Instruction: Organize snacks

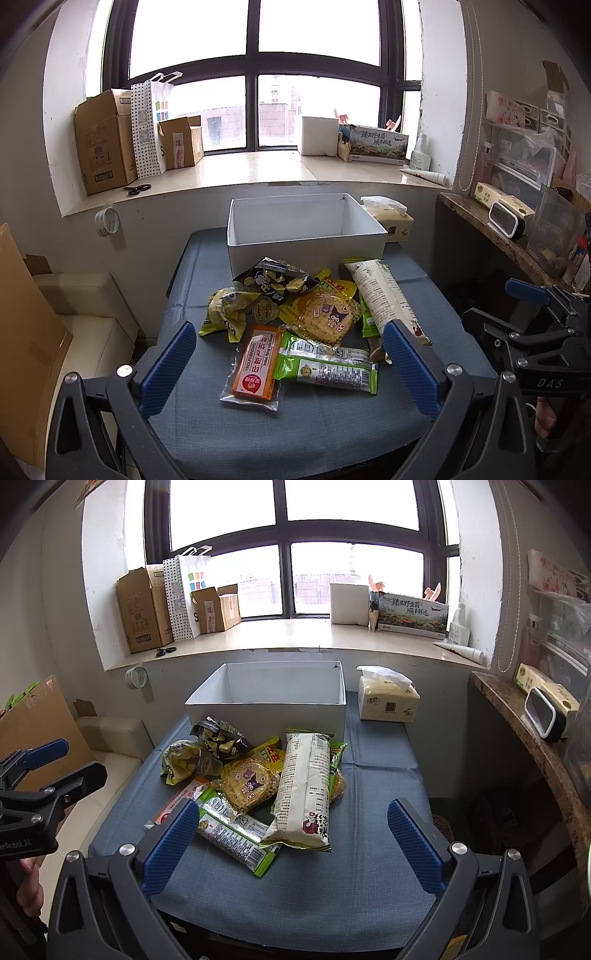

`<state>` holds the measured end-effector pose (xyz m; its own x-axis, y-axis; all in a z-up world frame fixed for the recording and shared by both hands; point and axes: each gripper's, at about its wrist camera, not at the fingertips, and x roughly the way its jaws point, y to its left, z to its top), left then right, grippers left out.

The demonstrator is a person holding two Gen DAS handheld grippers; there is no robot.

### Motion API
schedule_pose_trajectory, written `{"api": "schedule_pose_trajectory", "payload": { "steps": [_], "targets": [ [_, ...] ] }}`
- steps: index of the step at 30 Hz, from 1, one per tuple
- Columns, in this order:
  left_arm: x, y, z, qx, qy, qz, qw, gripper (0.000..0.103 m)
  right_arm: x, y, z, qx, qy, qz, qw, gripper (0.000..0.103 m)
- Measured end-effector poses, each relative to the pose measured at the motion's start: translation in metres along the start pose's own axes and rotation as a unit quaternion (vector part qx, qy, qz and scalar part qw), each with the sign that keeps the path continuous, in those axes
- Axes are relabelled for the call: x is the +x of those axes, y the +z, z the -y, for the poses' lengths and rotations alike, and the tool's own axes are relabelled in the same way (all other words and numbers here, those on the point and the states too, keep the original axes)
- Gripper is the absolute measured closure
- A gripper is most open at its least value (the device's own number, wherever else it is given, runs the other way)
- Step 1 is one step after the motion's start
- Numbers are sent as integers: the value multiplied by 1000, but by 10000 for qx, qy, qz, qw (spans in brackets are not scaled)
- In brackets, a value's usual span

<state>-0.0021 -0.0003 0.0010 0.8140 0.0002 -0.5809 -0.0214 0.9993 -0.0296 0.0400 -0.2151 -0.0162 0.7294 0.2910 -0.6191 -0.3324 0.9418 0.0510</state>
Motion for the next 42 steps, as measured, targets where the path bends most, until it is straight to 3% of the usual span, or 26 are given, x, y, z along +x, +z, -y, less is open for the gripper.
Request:
{"api": "schedule_pose_trajectory", "payload": {
  "steps": [35, 39, 42],
  "targets": [
    [-2, 2, 0, 11, -16, 17, 10000, 0, 0, -2, 0, 44, 104, -28, 9999, 0],
    [-2, 2, -4, -32, -28, 178, 9998, 0, 2, -1, 3, 128, 202, -2, 9997, 0],
    [0, 0, -6, 58, 1, 239, 9997, 0, 15, 0, 7, 183, 6, -142, 9997, 0]
  ]
}}
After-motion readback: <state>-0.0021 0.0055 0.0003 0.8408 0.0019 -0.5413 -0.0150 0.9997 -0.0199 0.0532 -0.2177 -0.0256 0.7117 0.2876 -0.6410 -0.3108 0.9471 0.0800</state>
